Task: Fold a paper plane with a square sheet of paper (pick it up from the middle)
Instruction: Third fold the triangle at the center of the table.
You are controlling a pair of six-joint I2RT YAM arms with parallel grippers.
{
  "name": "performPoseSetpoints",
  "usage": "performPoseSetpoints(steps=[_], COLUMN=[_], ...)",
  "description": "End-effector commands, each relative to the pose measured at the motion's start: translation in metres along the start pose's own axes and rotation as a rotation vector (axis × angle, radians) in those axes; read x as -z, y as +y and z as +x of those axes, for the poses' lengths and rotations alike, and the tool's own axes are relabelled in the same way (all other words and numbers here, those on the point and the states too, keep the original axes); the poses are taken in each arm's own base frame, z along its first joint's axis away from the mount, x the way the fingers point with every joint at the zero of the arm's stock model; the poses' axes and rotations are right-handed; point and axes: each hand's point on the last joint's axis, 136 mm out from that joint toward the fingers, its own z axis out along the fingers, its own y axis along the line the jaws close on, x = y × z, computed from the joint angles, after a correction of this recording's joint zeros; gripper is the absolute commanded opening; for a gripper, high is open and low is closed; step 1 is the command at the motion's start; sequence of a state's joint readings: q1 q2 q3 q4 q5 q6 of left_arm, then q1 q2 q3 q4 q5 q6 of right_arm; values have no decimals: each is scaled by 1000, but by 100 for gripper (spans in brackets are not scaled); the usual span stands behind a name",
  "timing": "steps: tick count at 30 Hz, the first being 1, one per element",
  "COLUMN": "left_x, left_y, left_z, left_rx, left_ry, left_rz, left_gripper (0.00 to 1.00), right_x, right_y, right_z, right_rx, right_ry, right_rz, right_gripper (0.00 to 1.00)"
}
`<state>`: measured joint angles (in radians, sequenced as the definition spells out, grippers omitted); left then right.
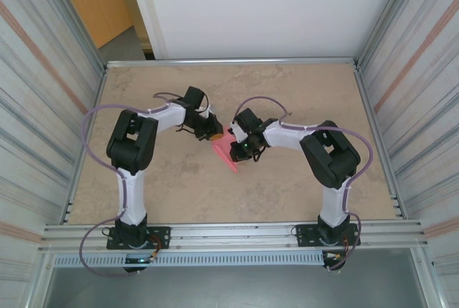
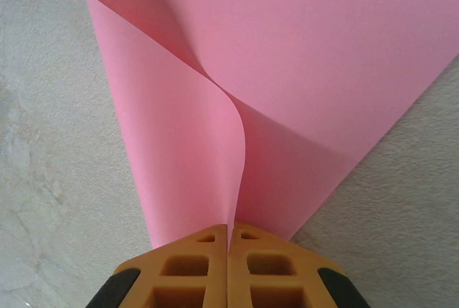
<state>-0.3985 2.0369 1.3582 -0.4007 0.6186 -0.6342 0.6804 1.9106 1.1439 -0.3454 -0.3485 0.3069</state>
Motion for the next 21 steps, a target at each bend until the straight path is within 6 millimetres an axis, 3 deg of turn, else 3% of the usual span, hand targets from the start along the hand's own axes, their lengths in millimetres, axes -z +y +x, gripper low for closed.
performPoseSetpoints(steps=[1,7,14,21], left_x=[33,36,17,4], left_y=[-26,-16,-12,-11], left_z=[0,33,70,78], left_rx=[-31,-10,28,37], left_ry=[-72,-36,32,62], left_rz=[28,-1,12,28], left_gripper=[17,18,17,14], right_x=[-11,-11,-11,-12], right_y=[-13,-13,-12,-12], right_z=[17,18,18,18], right_rx=[-34,-35,-30,-31], right_ry=[75,76,79,80], right_rz=[36,34,30,31], right_gripper=[8,8,8,8])
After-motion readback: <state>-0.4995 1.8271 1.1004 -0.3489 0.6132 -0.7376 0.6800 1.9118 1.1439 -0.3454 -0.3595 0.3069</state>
